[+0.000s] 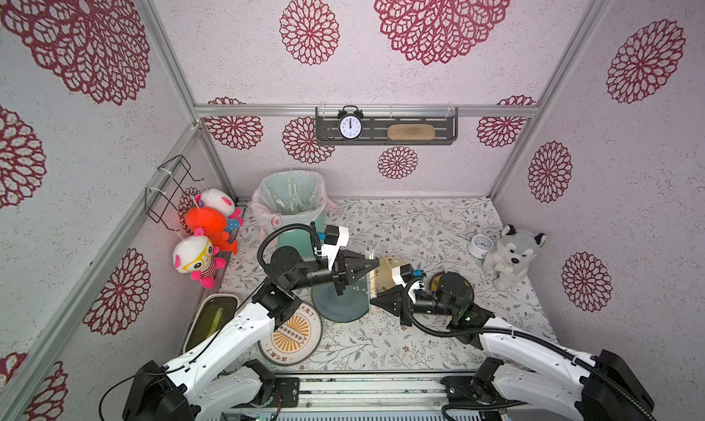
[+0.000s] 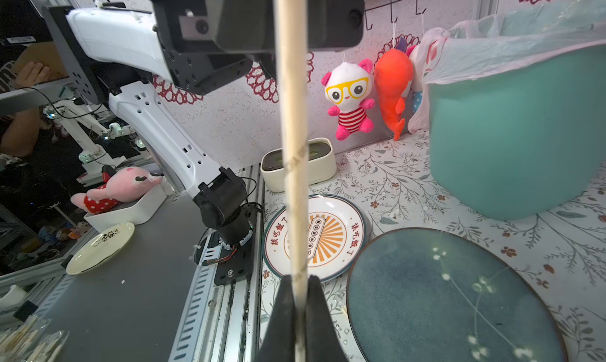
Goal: Remove the packaging of disposable chopsticks
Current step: Remove the packet bag from the disposable chopsticks.
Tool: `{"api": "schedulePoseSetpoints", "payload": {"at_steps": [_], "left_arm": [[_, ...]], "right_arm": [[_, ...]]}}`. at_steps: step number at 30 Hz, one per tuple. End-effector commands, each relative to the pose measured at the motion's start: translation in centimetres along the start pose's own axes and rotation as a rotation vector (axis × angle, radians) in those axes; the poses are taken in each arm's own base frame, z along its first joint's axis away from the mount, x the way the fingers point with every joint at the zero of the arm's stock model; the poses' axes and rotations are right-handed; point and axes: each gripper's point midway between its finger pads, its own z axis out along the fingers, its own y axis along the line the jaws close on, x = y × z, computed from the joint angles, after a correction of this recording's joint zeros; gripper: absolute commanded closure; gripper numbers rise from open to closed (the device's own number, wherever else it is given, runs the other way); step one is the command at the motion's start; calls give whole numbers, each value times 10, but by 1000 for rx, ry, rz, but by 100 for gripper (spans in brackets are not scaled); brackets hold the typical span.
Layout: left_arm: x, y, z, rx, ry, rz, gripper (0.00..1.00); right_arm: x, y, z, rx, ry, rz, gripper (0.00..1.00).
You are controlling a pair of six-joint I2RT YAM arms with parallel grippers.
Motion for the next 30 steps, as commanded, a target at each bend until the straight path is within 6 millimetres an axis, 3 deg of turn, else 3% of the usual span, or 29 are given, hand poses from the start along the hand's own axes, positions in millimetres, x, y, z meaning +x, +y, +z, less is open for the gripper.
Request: {"api": "schedulePoseSetpoints", "payload": {"at_steps": [1,2,4,5,7,10,12,14,19,30], "left_arm": [[-14,-2,-2,-10,-37,46,56],[-17,0,-4,-34,-61,51,42],[-26,6,-10,-91,-115,50,35],[-27,7,-11,-98,-121,51,37],[-27,4,-7,-67,-107,48,56],[-23,6,0,-41,-86,24,65],[-21,10,3,-39,-79,20,81],[-19,11,5,-30,-67,13,91],[-5,13,7,-22,-37,-27,98],[75,23,-5,-82,64,-131,98]], "right_arm": [[-7,4,-1,-10,-31,-30,100],[-8,4,-2,-8,-32,-27,100],[-8,4,-2,-9,-34,-25,100],[-9,5,-2,-12,-36,-26,100],[-10,6,-3,-14,-37,-24,100],[-9,8,-5,-13,-35,-27,100],[-6,8,-5,-14,-29,-25,100],[-5,7,-5,-10,-32,-24,100],[-8,6,-5,-2,-39,-30,100],[-35,12,-13,15,-107,-92,100]]}}
